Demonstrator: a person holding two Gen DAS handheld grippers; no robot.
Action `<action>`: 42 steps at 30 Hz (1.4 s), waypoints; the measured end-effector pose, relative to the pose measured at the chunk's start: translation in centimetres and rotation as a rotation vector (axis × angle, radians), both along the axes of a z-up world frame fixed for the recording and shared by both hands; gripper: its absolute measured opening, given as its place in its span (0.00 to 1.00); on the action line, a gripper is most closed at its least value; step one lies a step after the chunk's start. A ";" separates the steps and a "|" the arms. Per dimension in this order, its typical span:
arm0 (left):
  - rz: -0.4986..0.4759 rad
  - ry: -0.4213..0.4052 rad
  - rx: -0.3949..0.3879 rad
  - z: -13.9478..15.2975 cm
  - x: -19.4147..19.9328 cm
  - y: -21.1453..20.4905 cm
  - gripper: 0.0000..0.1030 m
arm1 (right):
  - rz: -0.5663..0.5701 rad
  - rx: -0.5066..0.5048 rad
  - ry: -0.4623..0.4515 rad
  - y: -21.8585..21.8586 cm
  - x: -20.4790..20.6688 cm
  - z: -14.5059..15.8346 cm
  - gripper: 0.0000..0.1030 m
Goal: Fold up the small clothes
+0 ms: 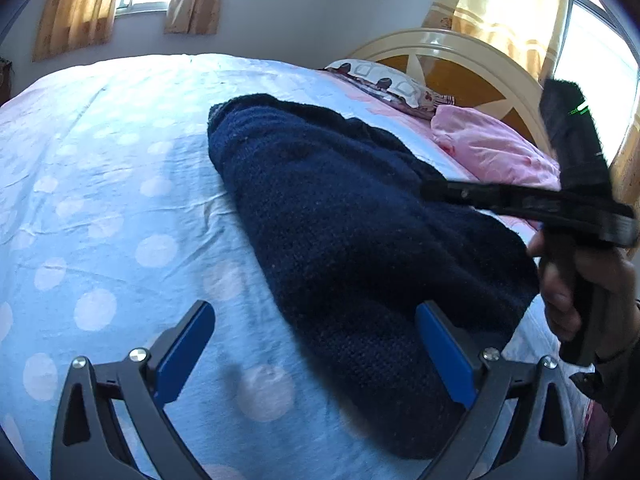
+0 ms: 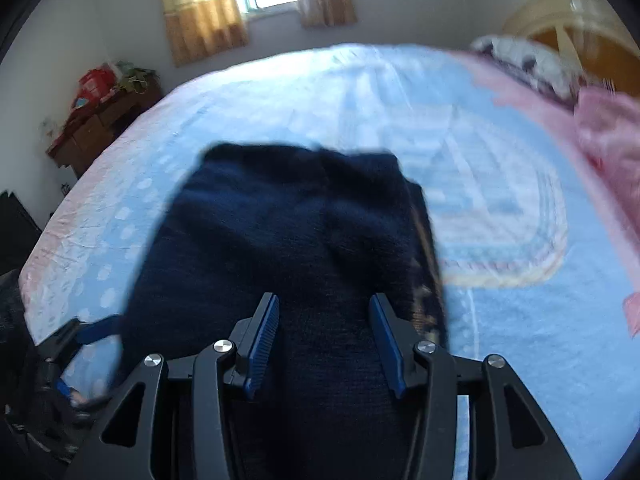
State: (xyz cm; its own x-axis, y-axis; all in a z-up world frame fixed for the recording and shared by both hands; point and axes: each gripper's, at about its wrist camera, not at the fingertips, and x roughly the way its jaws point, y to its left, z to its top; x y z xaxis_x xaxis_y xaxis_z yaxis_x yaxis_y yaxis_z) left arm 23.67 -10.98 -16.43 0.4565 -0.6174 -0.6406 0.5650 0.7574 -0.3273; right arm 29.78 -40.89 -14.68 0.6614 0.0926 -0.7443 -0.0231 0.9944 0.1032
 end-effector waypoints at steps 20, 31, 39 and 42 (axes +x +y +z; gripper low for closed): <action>0.005 0.077 -0.004 -0.9 0.8 -0.6 1.00 | 0.111 -0.127 -0.056 4.3 0.1 0.9 0.48; 0.014 0.038 0.022 -0.4 0.4 -1.0 1.00 | 0.013 -0.089 0.018 -1.6 0.0 -1.9 0.47; -0.017 -0.024 0.108 -0.6 -1.0 -2.1 1.00 | -0.044 0.018 0.009 -5.7 4.1 1.4 0.47; -0.027 0.011 0.096 -0.9 -0.3 -2.2 1.00 | -0.020 0.082 0.097 -6.5 7.1 -0.5 0.45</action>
State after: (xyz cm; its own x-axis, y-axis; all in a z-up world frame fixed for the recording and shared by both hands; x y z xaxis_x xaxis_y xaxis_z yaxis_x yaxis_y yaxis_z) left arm 23.33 -13.22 -17.35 0.4332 -0.5651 -0.7021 0.5825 0.7700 -0.2602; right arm 36.92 -47.44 -15.19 0.5891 0.1430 -0.7953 0.0107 0.9827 0.1847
